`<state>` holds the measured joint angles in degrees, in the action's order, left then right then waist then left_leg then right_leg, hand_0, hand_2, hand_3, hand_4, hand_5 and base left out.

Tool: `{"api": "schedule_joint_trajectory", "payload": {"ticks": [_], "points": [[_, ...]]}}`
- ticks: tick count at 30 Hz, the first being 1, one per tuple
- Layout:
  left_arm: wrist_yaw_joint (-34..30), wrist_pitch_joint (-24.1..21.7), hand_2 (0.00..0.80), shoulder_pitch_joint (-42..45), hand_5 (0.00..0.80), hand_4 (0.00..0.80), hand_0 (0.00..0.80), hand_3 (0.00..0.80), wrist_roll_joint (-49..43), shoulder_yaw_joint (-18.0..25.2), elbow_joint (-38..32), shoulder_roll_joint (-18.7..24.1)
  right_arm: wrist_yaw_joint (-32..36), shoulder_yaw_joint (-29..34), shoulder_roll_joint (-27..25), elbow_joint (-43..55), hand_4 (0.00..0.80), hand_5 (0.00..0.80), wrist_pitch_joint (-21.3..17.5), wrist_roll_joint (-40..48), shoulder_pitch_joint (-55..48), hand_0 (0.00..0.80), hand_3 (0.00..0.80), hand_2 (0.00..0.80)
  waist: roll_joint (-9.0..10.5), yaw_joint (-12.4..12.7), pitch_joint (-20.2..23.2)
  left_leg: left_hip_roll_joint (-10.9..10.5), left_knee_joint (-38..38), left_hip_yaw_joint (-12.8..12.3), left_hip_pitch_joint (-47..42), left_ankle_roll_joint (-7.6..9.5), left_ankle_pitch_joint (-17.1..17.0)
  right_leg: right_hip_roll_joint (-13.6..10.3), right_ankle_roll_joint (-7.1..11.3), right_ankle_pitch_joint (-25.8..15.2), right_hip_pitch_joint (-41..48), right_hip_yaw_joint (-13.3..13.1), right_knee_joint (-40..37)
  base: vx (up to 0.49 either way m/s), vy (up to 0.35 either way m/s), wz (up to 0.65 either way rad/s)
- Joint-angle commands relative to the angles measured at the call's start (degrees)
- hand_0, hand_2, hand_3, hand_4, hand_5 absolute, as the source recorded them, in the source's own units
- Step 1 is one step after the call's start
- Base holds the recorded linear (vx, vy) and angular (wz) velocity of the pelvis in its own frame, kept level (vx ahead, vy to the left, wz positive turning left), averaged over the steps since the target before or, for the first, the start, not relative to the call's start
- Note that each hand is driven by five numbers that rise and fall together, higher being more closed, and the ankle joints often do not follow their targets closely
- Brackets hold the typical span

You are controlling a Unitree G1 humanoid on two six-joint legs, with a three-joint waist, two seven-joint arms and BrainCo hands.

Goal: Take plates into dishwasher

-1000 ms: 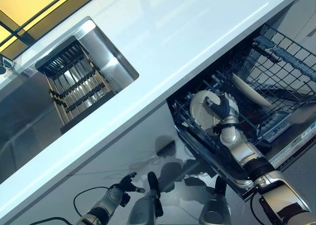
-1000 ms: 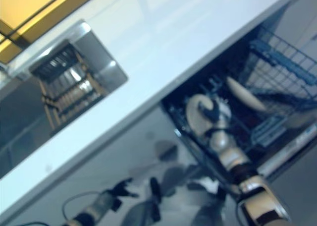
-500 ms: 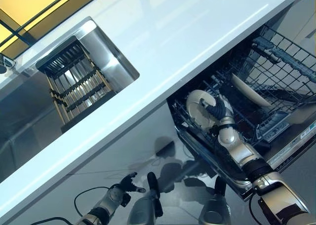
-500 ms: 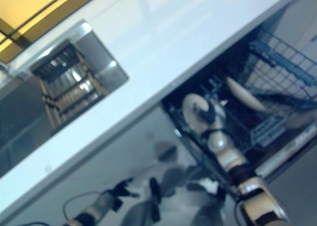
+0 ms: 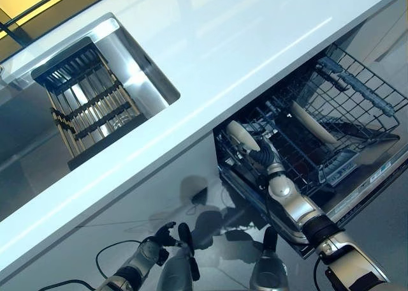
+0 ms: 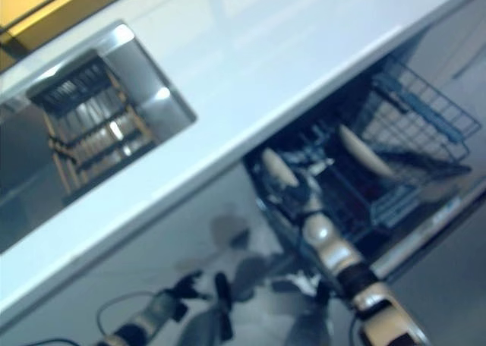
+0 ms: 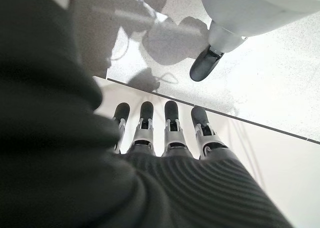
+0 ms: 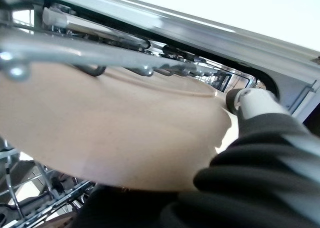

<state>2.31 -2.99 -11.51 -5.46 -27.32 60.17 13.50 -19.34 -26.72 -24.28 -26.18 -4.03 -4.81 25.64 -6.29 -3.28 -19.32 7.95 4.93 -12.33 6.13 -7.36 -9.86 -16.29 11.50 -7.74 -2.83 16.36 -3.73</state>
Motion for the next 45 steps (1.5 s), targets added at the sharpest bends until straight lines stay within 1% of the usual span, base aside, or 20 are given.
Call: {"api": "schedule_joint_trajectory", "payload": {"ticks": [1, 10, 17, 20, 21, 22, 23, 26, 33, 43, 45], "points": [[0.94, 0.18, 0.000, -3.92, 0.000, 0.000, 0.000, 0.000, 0.06, -0.47, 1.54, 0.93, 5.18, -7.54, 5.18, 1.91, 0.800, 0.800, -0.55, 1.48, -2.50, 0.800, 0.800, 0.800, 0.48, 2.12, -1.62, -2.47, 0.07, -0.27, 0.61, 2.32, 2.08, -1.29, -2.14, 3.84, -5.20, -2.33, 9.85, 0.000, 0.000, 0.00], [1.20, -0.17, 0.000, -4.11, 0.000, 0.000, 0.000, 0.000, -0.18, -0.25, 2.29, 0.73, 4.54, -7.60, 5.52, 1.29, 0.800, 0.800, 0.47, 1.51, -2.13, 0.800, 0.800, 0.800, 0.84, 2.41, -1.44, -2.45, 0.07, -0.37, 0.70, 2.28, 2.03, -1.23, -2.20, 3.61, -4.91, -1.73, 9.45, 0.000, 0.000, 0.00], [1.25, 0.23, 0.000, -4.02, 0.000, 0.000, 0.000, 0.000, -0.05, -0.05, 1.84, 0.75, 2.96, -6.48, 5.92, 0.58, 0.800, 0.800, 1.45, 2.26, -2.60, 0.800, 0.800, 0.800, 1.04, 2.57, -1.36, -2.44, 0.07, -0.62, 0.67, 2.26, 2.01, -1.19, -2.16, 3.29, -4.65, -1.16, 8.94, 0.000, 0.000, 0.00], [1.24, 0.33, 0.000, -4.10, 0.000, 0.000, 0.000, 0.000, -0.11, -0.05, 1.80, 0.76, 3.28, -6.21, 5.95, -0.16, 0.800, 0.800, 1.87, 1.97, -2.37, 0.800, 0.800, 0.800, 1.03, 2.67, -1.32, -2.47, 0.07, -0.65, 0.69, 2.30, 2.02, -1.23, -2.16, 3.26, -4.59, -1.06, 8.82, 0.000, 0.000, 0.00], [1.15, 0.52, 0.000, -4.31, 0.000, 0.000, 0.000, 0.000, -0.04, -0.07, 1.71, 0.81, 3.69, -6.09, 6.15, -1.11, 0.800, 0.800, 3.39, 1.95, -2.05, 0.800, 0.800, 0.800, 0.99, 2.77, -1.32, -2.53, 0.07, -0.66, 0.77, 2.27, 2.00, -1.27, -2.16, 3.21, -4.67, -0.97, 8.81, 0.000, 0.000, 0.00], [1.12, 0.49, 0.000, -4.32, 0.000, 0.000, 0.000, 0.000, -0.05, -0.06, 1.73, 0.82, 3.67, -6.07, 6.19, -1.34, 0.800, 0.800, 3.43, 1.77, -1.98, 0.800, 0.800, 0.800, 0.97, 2.81, -1.34, -2.53, 0.07, -0.68, 0.78, 2.26, 1.99, -1.31, -2.17, 3.16, -4.67, -0.92, 8.79, 0.000, 0.000, 0.00], [1.11, 0.55, 0.000, -4.43, 0.000, 0.000, 0.000, 0.000, 0.08, -0.13, 1.80, 0.74, 4.25, -6.08, 6.23, -2.58, 0.800, 0.800, 4.98, 1.99, -1.47, 0.800, 0.800, 0.800, 0.90, 2.95, -1.35, -2.60, 0.07, -0.69, 0.77, 2.24, 2.04, -1.43, -2.15, 3.05, -4.64, -0.70, 8.62, 0.000, 0.000, 0.00], [0.96, 0.44, 0.000, -4.31, 0.000, 0.000, 0.000, 0.000, -0.04, -0.13, 1.92, 0.69, 4.58, -5.92, 6.21, -4.44, 0.800, 0.800, 6.52, 2.83, -0.79, 0.800, 0.800, 0.800, 0.57, 3.21, -1.33, -2.72, 0.07, -0.76, 0.60, 2.25, 2.04, -1.69, -2.17, 2.96, -4.40, -0.37, 8.54, 0.000, 0.000, 0.00], [0.58, -0.29, 0.000, -3.99, 0.000, 0.000, 0.000, 0.000, -0.26, -0.39, 2.25, 0.74, 5.74, -5.07, 6.41, -6.69, 0.800, 0.800, 7.56, 2.99, 0.07, 0.800, 0.800, 0.800, -0.11, 3.45, -1.10, -3.04, 0.07, -0.51, 0.55, 2.25, 2.08, -1.96, -2.33, 3.21, -4.27, -0.31, 8.86, 0.000, 0.000, 0.00], [0.47, 0.28, 0.000, -3.66, 0.000, 0.000, 0.000, 0.000, -0.56, -0.42, 1.62, 0.75, 5.64, -4.67, 6.97, -6.46, 0.800, 0.800, 9.17, 2.99, -0.09, 0.800, 0.800, 0.800, 0.35, 3.49, -0.51, -2.95, 0.07, -0.58, 0.09, 2.29, 2.10, -1.88, -2.30, 3.10, -3.87, -0.30, 8.80, 0.000, 0.000, 0.00], [0.49, 0.23, 0.000, -3.59, 0.000, 0.000, 0.000, 0.000, -0.67, -0.42, 1.55, 0.82, 5.71, -4.64, 6.93, -6.43, 0.703, 0.703, 9.44, 3.19, 0.03, 0.703, 0.703, 0.703, 0.43, 3.56, -0.48, -2.90, 0.07, -0.56, 0.09, 2.30, 2.09, -1.84, -2.34, 3.11, -3.82, -0.24, 8.79, 0.000, 0.000, 0.00]]}}
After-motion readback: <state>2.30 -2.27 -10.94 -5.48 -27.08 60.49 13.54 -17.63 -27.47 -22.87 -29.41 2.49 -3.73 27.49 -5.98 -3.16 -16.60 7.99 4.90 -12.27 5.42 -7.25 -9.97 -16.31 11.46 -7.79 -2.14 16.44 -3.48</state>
